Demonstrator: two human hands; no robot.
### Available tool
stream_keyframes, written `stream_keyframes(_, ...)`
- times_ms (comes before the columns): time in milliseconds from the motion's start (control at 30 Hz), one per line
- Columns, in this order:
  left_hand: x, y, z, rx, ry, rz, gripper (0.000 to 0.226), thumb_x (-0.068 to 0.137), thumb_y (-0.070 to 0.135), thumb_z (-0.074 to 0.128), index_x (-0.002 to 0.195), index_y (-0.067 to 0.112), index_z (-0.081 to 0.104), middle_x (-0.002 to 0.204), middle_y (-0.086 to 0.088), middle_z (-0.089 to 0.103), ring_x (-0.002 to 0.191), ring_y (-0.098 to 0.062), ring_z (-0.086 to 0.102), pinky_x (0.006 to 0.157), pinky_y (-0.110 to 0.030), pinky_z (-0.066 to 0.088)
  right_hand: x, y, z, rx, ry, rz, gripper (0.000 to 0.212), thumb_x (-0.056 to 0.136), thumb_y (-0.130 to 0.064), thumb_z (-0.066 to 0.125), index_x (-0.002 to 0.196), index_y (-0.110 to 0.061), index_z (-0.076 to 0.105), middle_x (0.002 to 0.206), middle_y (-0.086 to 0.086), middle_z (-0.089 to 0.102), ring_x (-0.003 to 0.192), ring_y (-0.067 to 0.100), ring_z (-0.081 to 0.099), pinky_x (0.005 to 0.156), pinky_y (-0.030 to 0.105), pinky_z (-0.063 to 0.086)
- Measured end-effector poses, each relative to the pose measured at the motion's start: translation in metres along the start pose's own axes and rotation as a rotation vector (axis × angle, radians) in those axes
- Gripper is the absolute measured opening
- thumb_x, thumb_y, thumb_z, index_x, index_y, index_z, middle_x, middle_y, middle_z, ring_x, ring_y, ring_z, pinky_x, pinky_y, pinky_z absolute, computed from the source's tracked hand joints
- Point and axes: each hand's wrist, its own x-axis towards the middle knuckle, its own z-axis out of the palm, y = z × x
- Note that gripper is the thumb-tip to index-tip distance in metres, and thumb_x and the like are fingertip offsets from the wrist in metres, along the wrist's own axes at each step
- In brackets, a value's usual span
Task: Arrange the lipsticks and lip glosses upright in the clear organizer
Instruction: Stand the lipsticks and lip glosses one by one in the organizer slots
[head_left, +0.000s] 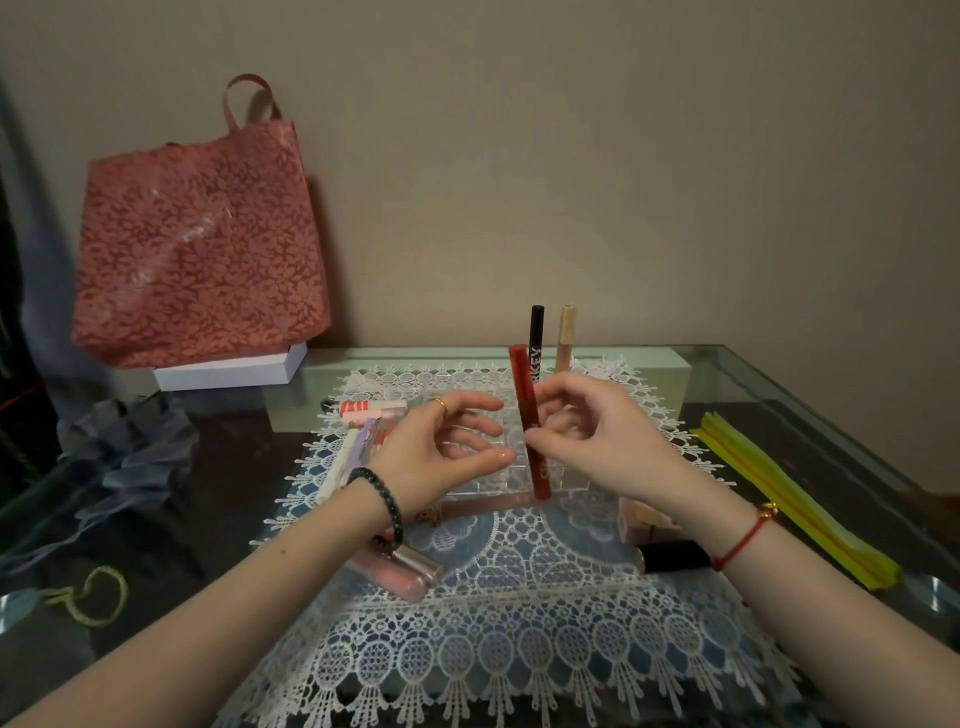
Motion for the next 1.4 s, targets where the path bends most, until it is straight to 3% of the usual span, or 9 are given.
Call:
stream_keyframes(267,0.008,0.001,0.014,-0.035,0.031,-0.030,0.026,0.071,0.015,0.073,0.088,0.027,0.057,0.083,0.004,0.065,0.069,0.004,0.063,0.068,-0.012,0.052,0.012,-0.009,-0.001,0.096,0.109,-0.028,0.022,0.076,-0.011,0.069,0.094,-0.018,0.060,0.079,-0.003,0.062,0.063,0.006,0.058,0.066,0.019,0.052)
stream_keyframes(467,0.024,0.000,0.012,-0.061,0.081,-0.010,0.018,0.072,0.012,0.072,0.084,0.019,0.061,0.078,-0.002,0.067,0.070,-0.011,0.065,0.071,-0.026,0.056,0.029,-0.018,-0.006,0.065,0.148,-0.096,0.024,0.077,-0.013,0.068,0.090,-0.029,0.056,0.076,-0.009,0.059,0.067,0.002,0.053,0.069,0.016,0.048)
stream_keyframes(600,0.043,0.002,0.005,-0.027,0.091,0.014,0.018,0.073,0.009,0.071,0.080,0.022,0.060,0.075,0.002,0.065,0.065,-0.004,0.063,0.067,-0.016,0.053,0.050,-0.029,-0.017,0.114,0.206,-0.147,0.019,0.079,-0.013,0.067,0.095,-0.023,0.060,0.083,0.002,0.062,0.070,0.007,0.054,0.069,0.015,0.048)
stream_keyframes(767,0.074,0.003,-0.007,0.000,0.129,0.025,0.018,0.074,0.012,0.071,0.079,0.024,0.059,0.075,0.004,0.064,0.061,-0.001,0.062,0.065,-0.011,0.051,0.083,-0.032,-0.029,0.094,0.246,-0.179,0.019,0.079,-0.010,0.067,0.096,-0.016,0.063,0.087,0.013,0.064,0.076,0.015,0.058,0.077,0.027,0.051)
stream_keyframes(933,0.103,0.002,-0.012,0.033,0.138,0.037,0.021,0.075,0.009,0.070,0.078,0.025,0.056,0.075,0.006,0.062,0.055,0.004,0.060,0.062,-0.008,0.050,0.112,-0.029,-0.039,0.054,0.253,-0.202,0.021,0.077,-0.005,0.068,0.094,-0.016,0.063,0.076,0.000,0.060,0.068,0.006,0.055,0.068,0.012,0.046)
stream_keyframes(1033,0.115,-0.002,-0.011,0.016,0.130,0.035,0.023,0.076,0.007,0.069,0.078,0.025,0.055,0.075,0.007,0.061,0.053,0.007,0.059,0.060,-0.006,0.048,0.126,-0.022,-0.041,0.044,0.264,-0.194,0.021,0.076,-0.004,0.069,0.091,-0.016,0.063,0.073,-0.004,0.060,0.066,0.004,0.055,0.070,0.015,0.046)
stream_keyframes(1233,0.126,-0.019,-0.006,-0.002,0.124,0.008,0.018,0.076,0.015,0.070,0.079,0.028,0.057,0.075,0.007,0.062,0.067,-0.002,0.060,0.075,-0.017,0.051,0.138,-0.003,-0.040,-0.004,0.241,-0.133,0.018,0.075,-0.008,0.071,0.089,-0.016,0.063,0.071,-0.004,0.062,0.055,-0.011,0.055,0.058,0.003,0.042)
stream_keyframes(1400,0.128,-0.032,-0.005,0.054,0.125,-0.013,0.016,0.075,0.019,0.071,0.080,0.029,0.058,0.076,0.007,0.065,0.077,-0.006,0.062,0.086,-0.028,0.049,0.142,0.010,-0.037,-0.043,0.218,-0.081,0.016,0.075,-0.014,0.071,0.090,-0.017,0.065,0.076,-0.001,0.067,0.057,-0.010,0.057,0.059,0.001,0.042)
